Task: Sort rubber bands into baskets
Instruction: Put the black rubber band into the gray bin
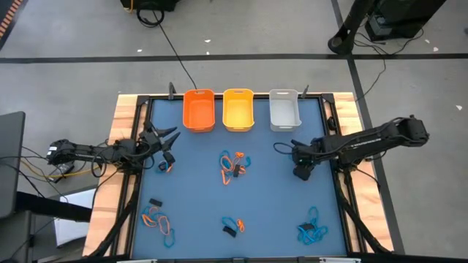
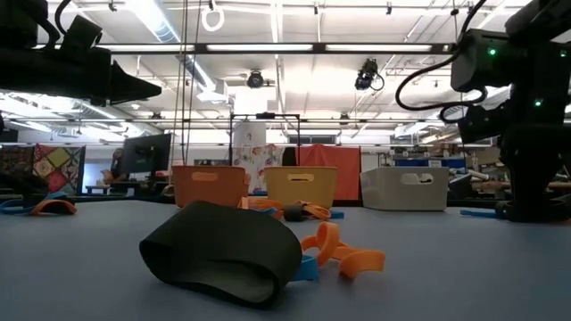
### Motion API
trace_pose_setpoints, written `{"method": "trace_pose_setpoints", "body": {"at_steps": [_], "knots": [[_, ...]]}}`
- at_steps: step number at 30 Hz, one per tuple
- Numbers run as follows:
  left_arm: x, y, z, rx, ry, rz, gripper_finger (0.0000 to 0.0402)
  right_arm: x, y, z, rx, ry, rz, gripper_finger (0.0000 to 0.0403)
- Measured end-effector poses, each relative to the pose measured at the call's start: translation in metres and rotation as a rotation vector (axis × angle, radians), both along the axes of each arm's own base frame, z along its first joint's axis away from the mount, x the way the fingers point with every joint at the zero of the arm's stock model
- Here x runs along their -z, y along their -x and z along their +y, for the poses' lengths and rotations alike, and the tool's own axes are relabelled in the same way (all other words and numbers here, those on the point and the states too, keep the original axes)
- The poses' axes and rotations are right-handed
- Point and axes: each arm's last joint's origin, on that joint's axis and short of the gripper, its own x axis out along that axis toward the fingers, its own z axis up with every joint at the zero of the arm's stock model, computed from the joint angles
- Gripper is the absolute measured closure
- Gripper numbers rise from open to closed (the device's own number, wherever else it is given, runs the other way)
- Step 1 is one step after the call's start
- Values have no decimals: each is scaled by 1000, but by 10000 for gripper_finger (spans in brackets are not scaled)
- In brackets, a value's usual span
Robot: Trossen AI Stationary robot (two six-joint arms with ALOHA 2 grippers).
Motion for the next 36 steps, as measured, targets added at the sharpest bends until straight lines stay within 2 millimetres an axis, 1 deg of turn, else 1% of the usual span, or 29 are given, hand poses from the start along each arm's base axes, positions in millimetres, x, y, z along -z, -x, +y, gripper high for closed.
{"method": "trace_pose_setpoints", "body": {"at_steps": [3, 8, 9, 10, 14, 17, 19, 23, 25, 28, 32, 36], "knots": [[0, 0, 0, 0, 0, -4, 291, -1, 0, 0, 10, 9, -11, 274], [0, 0, 0, 0, 1, -6, 291, -3, -1, 0, 30, 0, -41, 379], [-1, 0, 0, 0, 1, -6, 291, -4, -1, 0, 33, -2, -45, 388], [0, 0, 0, 0, 1, -6, 291, -5, -2, 0, 35, -2, -51, 390], [-1, 0, 0, -1, 1, -6, 291, -15, -9, 0, 53, 3, -93, 376], [-1, 0, 0, -1, 1, -6, 291, -26, -17, -1, 40, 36, -149, 385], [0, 0, 0, -1, 1, -6, 291, -36, -26, -2, 8, 78, -219, 393], [0, 0, 0, -2, 1, -5, 291, -57, -49, -9, -41, 221, -428, 391], [0, 0, 0, -2, 1, -5, 291, -66, -61, -17, -54, 287, -558, 392], [0, 0, 0, -2, 0, -1, 291, -72, -78, -33, -75, 339, -689, 396], [0, 0, 0, -20, 9, -6, 291, -70, -97, -61, -34, 447, -791, 395], [0, 1, 1, -34, 15, -9, 291, -60, -109, -93, 28, 512, -855, 394]]}}
